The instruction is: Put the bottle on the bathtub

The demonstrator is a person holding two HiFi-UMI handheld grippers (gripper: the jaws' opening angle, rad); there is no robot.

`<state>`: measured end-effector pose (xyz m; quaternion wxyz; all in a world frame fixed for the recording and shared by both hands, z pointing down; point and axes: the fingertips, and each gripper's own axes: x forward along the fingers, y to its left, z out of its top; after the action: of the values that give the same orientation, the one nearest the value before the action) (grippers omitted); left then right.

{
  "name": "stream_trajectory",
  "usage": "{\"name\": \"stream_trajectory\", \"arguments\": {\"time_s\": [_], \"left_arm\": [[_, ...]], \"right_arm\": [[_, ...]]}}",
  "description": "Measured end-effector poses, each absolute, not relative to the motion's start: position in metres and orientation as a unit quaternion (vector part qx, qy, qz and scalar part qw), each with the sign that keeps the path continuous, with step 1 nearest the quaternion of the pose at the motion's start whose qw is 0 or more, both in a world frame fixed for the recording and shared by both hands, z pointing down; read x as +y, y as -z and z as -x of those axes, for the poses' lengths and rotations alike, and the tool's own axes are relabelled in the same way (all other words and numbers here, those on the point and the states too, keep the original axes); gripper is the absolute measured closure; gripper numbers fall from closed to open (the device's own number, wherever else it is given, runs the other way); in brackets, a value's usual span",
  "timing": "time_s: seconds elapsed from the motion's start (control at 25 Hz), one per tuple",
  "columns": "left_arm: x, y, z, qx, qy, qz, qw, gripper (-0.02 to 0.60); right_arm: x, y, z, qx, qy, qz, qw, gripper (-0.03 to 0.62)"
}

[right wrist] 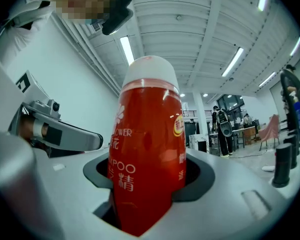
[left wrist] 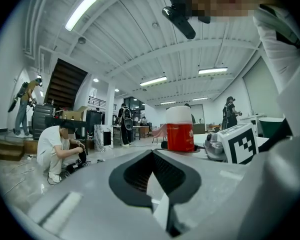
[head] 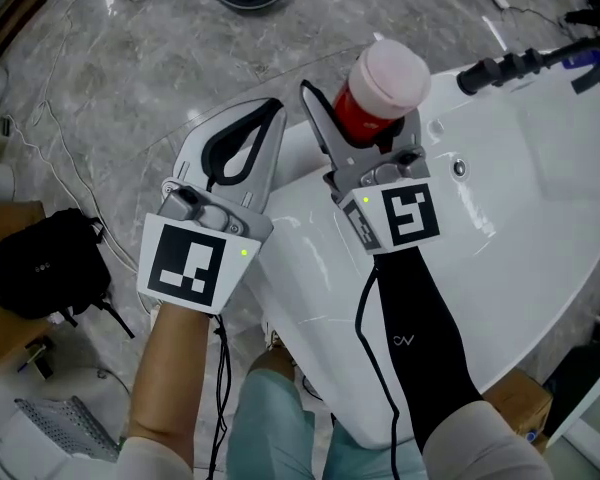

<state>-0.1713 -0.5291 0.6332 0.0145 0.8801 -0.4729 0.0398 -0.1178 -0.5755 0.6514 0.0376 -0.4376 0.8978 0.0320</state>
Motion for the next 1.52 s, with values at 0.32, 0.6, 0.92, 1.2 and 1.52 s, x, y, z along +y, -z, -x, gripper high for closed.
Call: {"name": "stream_trajectory", "arguments": {"time_s": [0.32,0.6,0.92,1.2,1.52], "left_arm": [[-0.526,-0.637,0.175,-0.473,-0.044,-0.880,0.018,0.580],[-0.519,-0.622,0.175,-0.475,-0.049,-0.878,0.018,0.581],[-0.498,-0.567,0.176,-0.479,-0.052,-0.876,0.012,0.580],[-0.474,-0.499,0.151,-0.476,-0.059,-0.877,-0.008,0.581],[-0.431,-0.415,0.116,-0.485,-0.056,-0.873,-0.010,0.580]], "right_arm": [[-0.573,-0.651,0.118,0.894,-0.041,0.444,0.046,0.277],[-0.563,-0.663,0.102,0.890,-0.011,0.456,0.019,0.175],[-0.521,-0.636,0.072,0.880,0.022,0.475,-0.005,0.178],[-0.481,-0.575,0.052,0.883,0.036,0.468,-0.013,0.210],[-0.429,-0.481,0.017,0.892,0.057,0.448,0.006,0.253]]}}
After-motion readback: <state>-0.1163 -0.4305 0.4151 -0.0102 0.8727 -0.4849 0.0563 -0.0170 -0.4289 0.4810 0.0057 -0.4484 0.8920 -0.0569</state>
